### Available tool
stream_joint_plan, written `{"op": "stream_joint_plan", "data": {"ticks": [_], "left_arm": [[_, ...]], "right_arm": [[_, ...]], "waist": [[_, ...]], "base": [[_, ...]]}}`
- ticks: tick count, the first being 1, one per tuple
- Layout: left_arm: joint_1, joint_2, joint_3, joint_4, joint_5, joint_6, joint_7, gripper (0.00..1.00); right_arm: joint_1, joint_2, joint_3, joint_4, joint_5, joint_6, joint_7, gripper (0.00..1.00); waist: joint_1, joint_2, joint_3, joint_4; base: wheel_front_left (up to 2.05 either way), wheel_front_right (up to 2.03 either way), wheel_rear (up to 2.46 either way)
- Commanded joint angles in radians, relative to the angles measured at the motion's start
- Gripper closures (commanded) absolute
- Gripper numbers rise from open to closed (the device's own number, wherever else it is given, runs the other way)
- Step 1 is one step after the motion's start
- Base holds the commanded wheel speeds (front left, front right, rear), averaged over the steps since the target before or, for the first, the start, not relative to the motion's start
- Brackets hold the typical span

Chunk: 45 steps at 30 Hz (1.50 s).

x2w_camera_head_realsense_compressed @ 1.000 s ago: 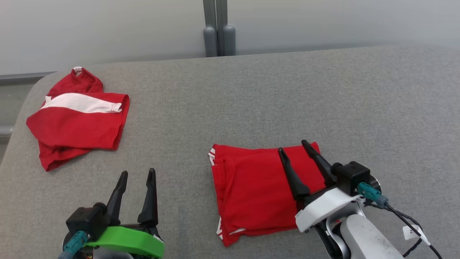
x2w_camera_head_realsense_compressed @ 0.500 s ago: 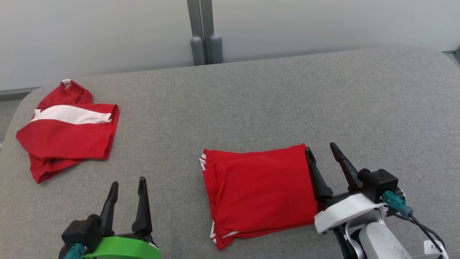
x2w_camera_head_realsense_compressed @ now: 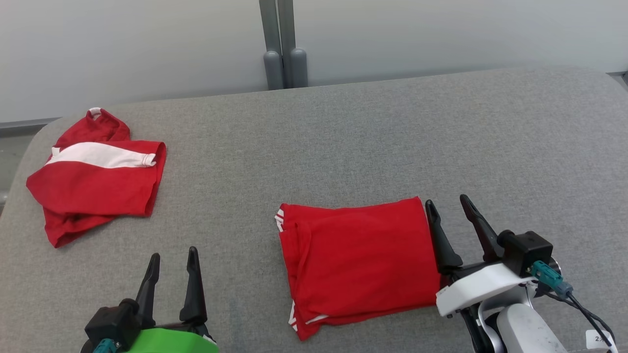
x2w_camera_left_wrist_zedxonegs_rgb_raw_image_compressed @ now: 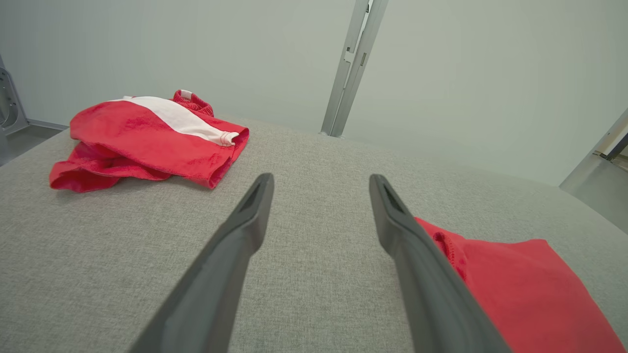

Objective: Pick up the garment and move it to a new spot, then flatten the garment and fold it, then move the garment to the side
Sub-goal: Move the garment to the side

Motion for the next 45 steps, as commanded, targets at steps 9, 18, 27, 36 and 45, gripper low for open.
{"op": "stream_joint_plan", "data": {"ticks": [9,18,27,36,45], "left_arm": [[0.008,-0.021,0.034,0.014,0.030,-0.031,-0.003,0.00],[-0.017,-0.042,0.043,0.021,0.047,-0.051,-0.003,0.00],[-0.042,-0.062,0.060,0.032,0.062,-0.068,-0.003,0.00],[-0.056,-0.078,0.079,0.040,0.079,-0.085,-0.003,0.00],[-0.067,-0.082,0.099,0.027,0.104,-0.095,-0.002,0.00]], "right_arm": [[0.000,0.000,-0.026,-0.002,-0.006,0.000,-0.003,0.00],[-0.039,-0.003,-0.114,0.124,-0.074,0.000,0.187,0.00],[-0.107,-0.044,-0.076,0.241,-0.010,0.000,0.359,0.00],[-0.174,-0.065,0.007,0.348,0.071,0.001,0.407,0.54],[-0.256,-0.105,0.015,0.345,0.086,-0.001,0.313,1.00]], "waist": [[0.0000,0.0000,0.006,0.003],[0.0000,0.0000,0.039,0.033],[0.0000,0.0000,0.088,0.089],[0.0000,0.0000,0.119,0.113],[0.0000,0.0000,0.150,0.052]], "base": [[0.00,0.00,0.00],[0.00,0.00,0.00],[0.00,0.00,0.00],[0.00,0.00,0.00],[0.00,0.00,0.00]]}}
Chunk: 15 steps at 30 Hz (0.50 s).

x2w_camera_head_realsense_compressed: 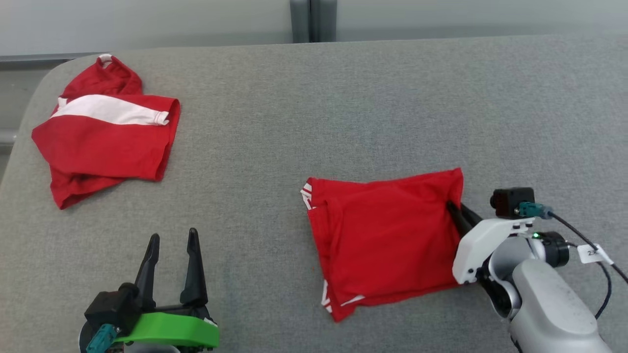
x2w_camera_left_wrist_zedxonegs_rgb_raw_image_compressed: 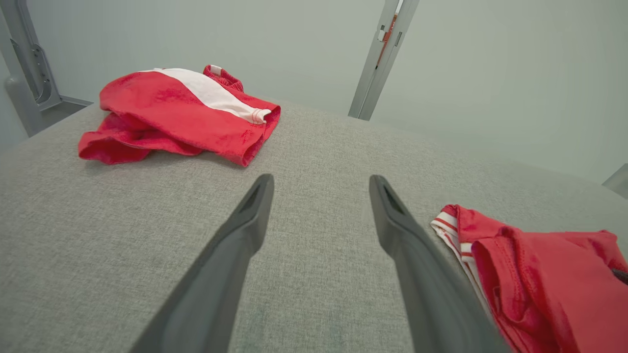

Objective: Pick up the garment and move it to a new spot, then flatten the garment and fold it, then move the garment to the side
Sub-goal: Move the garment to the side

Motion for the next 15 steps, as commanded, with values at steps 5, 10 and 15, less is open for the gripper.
{"op": "stream_joint_plan", "data": {"ticks": [5,10,15], "left_arm": [[-0.037,0.004,0.004,-0.015,0.029,-0.016,-0.001,0.00],[-0.058,0.015,-0.006,-0.022,0.053,-0.025,0.000,0.00],[-0.081,0.036,-0.017,-0.030,0.060,-0.028,0.009,0.00]], "right_arm": [[-0.058,-0.045,-0.042,-0.013,-0.021,-0.002,-0.051,1.00],[-0.094,-0.063,-0.097,-0.016,-0.040,-0.002,-0.084,1.00],[-0.125,-0.055,-0.126,-0.011,-0.052,-0.002,-0.110,1.00]], "waist": [[0.0000,0.0000,0.035,-0.105],[0.0000,0.0000,0.066,-0.222],[0.0000,0.0000,0.108,-0.344]], "base": [[0.00,0.00,0.00],[0.00,0.00,0.00],[0.00,0.00,0.00]]}}
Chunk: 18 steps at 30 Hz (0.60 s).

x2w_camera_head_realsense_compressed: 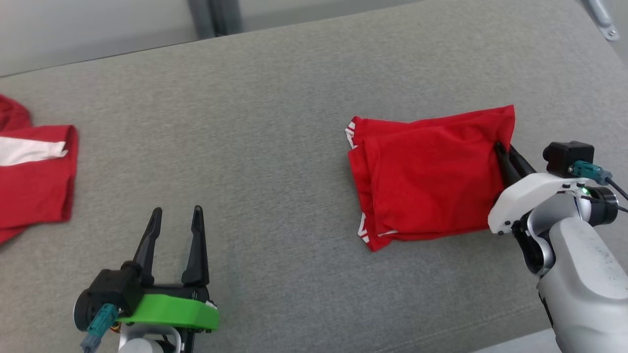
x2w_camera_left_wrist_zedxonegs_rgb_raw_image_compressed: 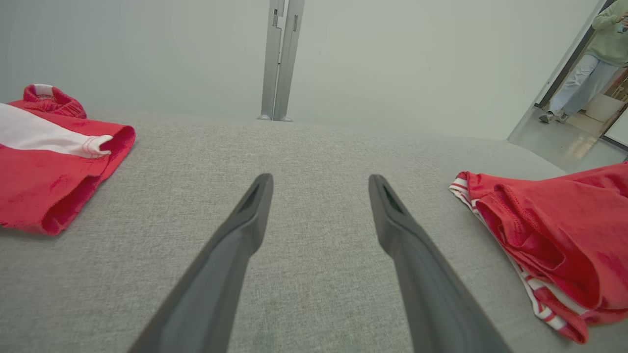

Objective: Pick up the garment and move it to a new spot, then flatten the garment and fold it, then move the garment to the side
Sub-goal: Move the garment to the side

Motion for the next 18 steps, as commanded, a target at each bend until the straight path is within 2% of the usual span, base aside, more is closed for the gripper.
{"op": "stream_joint_plan", "data": {"ticks": [1,4,8,13,18], "left_arm": [[-0.023,0.017,0.002,-0.007,0.004,-0.001,0.007,0.00],[-0.038,0.028,-0.004,-0.015,0.012,-0.002,0.021,0.00],[-0.058,0.041,-0.014,-0.023,0.020,-0.005,0.035,0.00],[-0.068,0.046,-0.026,-0.032,0.024,-0.006,0.045,0.00],[-0.067,0.049,-0.023,-0.044,0.020,0.006,0.047,0.00]], "right_arm": [[-0.022,0.010,-0.001,0.002,-0.007,-0.002,-0.011,1.00],[-0.044,0.026,-0.004,0.013,-0.010,-0.002,-0.032,1.00],[-0.068,0.048,0.000,0.035,-0.010,-0.002,-0.056,1.00],[-0.101,0.060,0.004,0.063,-0.007,-0.002,-0.080,1.00],[-0.160,0.063,0.014,0.096,-0.013,-0.002,-0.097,1.00]], "waist": [[0.0000,-0.0001,0.067,-0.148],[0.0000,-0.0001,0.089,-0.204],[0.0000,-0.0001,0.105,-0.239],[0.0000,-0.0001,0.114,-0.235],[0.0000,-0.0001,0.121,-0.197]], "base": [[0.00,0.00,0.00],[0.00,0.00,0.00],[0.00,0.00,0.00],[0.00,0.00,0.00],[0.00,0.00,0.00]]}}
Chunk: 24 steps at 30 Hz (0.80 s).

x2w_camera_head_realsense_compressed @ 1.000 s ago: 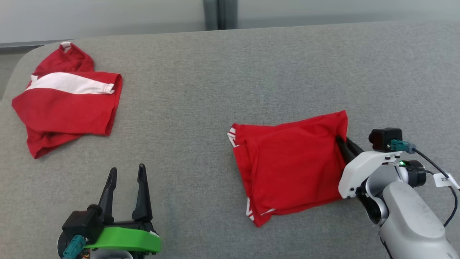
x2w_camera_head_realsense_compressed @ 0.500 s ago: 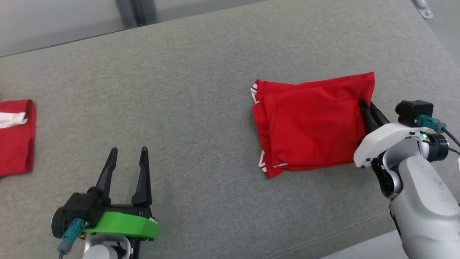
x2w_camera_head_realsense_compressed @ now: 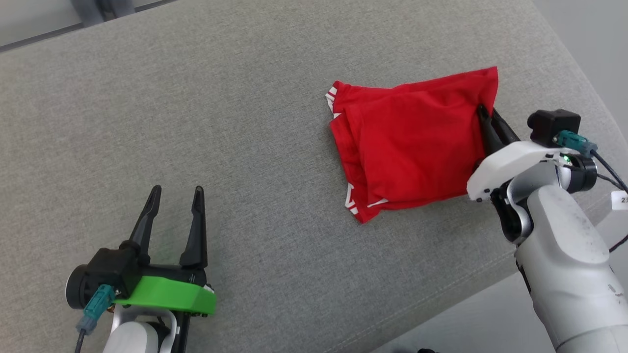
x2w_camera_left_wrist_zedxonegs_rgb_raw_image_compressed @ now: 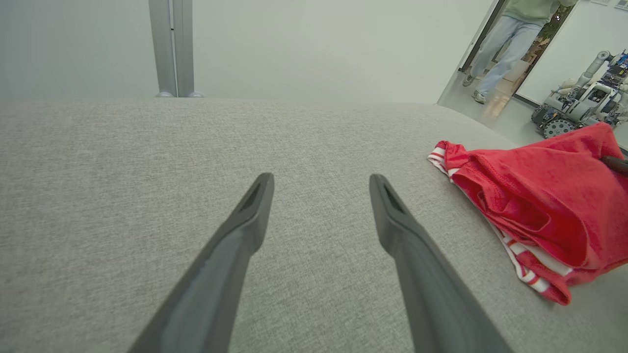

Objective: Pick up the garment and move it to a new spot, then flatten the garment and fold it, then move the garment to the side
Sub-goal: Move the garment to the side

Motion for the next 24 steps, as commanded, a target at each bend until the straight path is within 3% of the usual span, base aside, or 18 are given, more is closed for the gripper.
{"op": "stream_joint_plan", "data": {"ticks": [1,9,24], "left_arm": [[-0.013,0.011,0.005,-0.009,0.000,0.006,0.002,0.00],[-0.037,0.020,0.004,-0.041,0.002,0.013,0.007,0.00],[-0.074,0.042,-0.012,-0.125,0.020,0.024,0.034,0.00]], "right_arm": [[-0.042,0.003,0.006,0.009,-0.005,-0.001,-0.009,1.00],[-0.223,-0.055,-0.032,0.111,-0.017,-0.001,-0.043,1.00],[-0.453,-0.315,-0.183,0.370,-0.166,-0.002,-0.086,1.00]], "waist": [[0.0000,0.0000,0.011,0.026],[0.0000,0.0000,0.051,0.115],[0.0000,0.0000,0.180,0.258]], "base": [[0.00,0.00,0.00],[0.00,0.00,0.00],[0.00,0.00,0.00]]}}
